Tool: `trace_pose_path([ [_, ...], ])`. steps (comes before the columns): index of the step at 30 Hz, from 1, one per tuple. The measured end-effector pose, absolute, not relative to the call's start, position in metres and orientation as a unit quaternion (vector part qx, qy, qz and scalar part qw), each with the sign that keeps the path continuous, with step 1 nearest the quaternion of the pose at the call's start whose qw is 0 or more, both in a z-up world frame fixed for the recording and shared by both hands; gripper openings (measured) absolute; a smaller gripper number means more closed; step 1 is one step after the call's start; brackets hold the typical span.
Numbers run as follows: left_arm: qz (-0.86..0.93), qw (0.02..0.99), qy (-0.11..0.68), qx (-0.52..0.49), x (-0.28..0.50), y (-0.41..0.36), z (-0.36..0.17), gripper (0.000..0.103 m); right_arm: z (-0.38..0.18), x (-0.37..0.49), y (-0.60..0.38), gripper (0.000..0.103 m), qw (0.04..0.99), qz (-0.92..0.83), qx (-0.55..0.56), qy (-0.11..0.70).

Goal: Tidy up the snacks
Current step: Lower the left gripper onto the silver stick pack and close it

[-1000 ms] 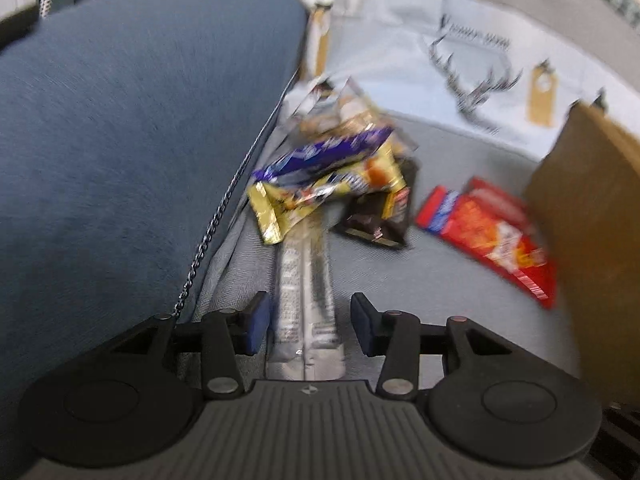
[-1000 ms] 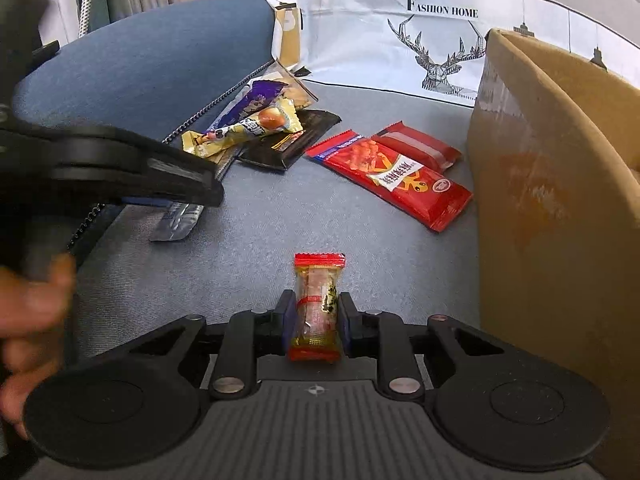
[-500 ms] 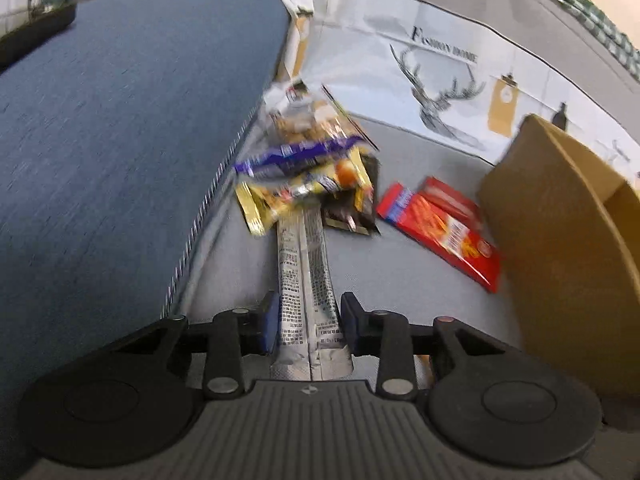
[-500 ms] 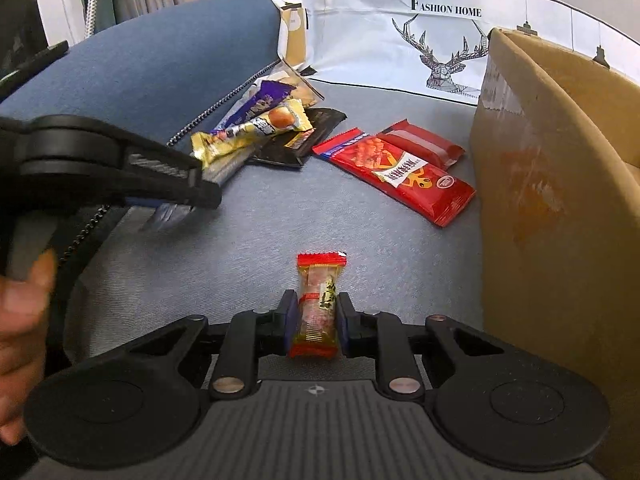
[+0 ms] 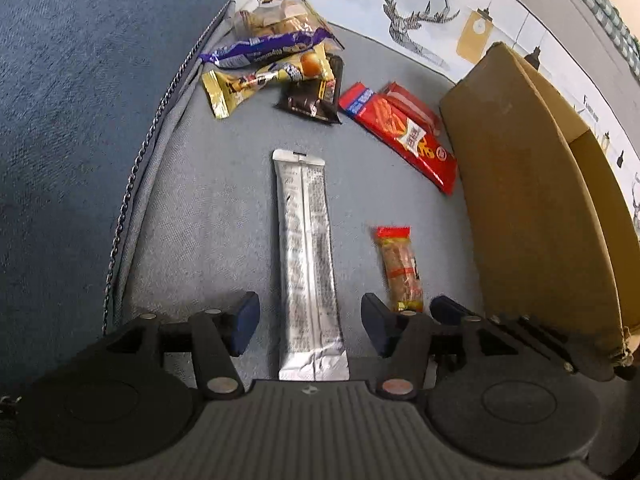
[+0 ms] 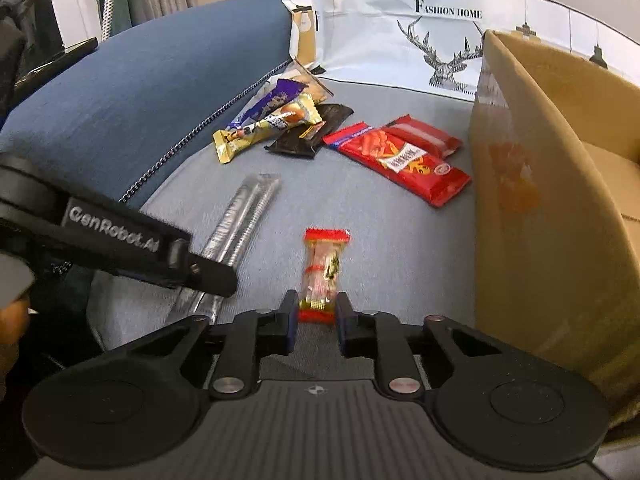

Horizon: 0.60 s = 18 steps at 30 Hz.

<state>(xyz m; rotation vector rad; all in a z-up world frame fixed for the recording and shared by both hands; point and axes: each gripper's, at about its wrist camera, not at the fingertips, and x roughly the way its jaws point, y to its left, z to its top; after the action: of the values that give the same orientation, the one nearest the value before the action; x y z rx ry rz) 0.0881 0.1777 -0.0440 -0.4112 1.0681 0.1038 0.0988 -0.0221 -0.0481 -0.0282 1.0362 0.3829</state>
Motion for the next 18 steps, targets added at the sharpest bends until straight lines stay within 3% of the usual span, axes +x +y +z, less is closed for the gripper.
trace_pose_path([
  [2,0.063,0.845,0.496,-0.189,0.088,0.176,-0.042,0.062,-0.048,0.096,-0.024,0.031,0.852,0.183,-0.013,0.49],
  [18,0.077,0.861,0.493,-0.098,0.108,0.145,-0.049,0.059,-0.063,0.11,-0.023,0.033,0.857,0.171,-0.007,0.486],
])
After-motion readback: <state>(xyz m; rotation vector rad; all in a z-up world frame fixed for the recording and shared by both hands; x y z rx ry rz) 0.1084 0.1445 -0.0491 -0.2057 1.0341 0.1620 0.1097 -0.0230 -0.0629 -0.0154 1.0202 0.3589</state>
